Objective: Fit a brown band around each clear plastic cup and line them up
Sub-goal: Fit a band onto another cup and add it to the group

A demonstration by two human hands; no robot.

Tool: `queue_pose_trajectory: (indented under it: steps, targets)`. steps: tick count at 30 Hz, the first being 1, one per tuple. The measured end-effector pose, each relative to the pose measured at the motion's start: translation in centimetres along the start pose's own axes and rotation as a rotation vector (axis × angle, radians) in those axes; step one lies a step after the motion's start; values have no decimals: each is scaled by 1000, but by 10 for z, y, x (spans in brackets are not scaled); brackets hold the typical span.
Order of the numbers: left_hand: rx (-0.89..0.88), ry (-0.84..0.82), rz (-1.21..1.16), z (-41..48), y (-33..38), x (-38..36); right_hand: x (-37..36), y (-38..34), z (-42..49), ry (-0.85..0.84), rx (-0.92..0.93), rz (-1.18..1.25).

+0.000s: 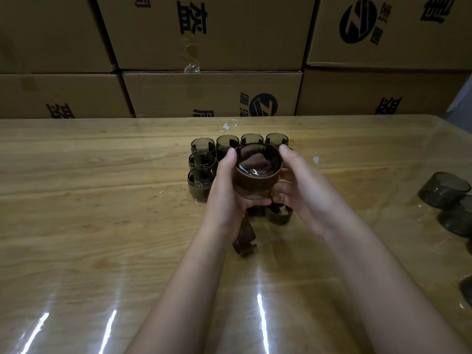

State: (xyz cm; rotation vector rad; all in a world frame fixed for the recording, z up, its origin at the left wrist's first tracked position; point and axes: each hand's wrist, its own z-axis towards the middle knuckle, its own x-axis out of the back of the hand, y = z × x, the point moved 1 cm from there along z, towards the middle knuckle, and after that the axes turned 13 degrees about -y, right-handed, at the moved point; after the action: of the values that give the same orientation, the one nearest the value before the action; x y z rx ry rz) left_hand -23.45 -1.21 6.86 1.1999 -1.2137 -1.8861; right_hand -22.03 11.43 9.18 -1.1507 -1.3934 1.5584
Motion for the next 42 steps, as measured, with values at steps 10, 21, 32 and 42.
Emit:
queue_pose_trajectory:
  steps: [10, 21, 32, 42]
  targets:
    - [119, -4, -100, 3, -2, -1, -2, 2, 5, 73, -197, 399]
    - [129, 62, -135, 5, -4, -7, -4, 6, 9, 142, -200, 599]
    - [65, 84, -126, 7, -7, -10, -4, 6, 6, 157, -175, 640]
    - [107, -5, 89, 4, -6, -5, -1, 3, 5, 200, -117, 556]
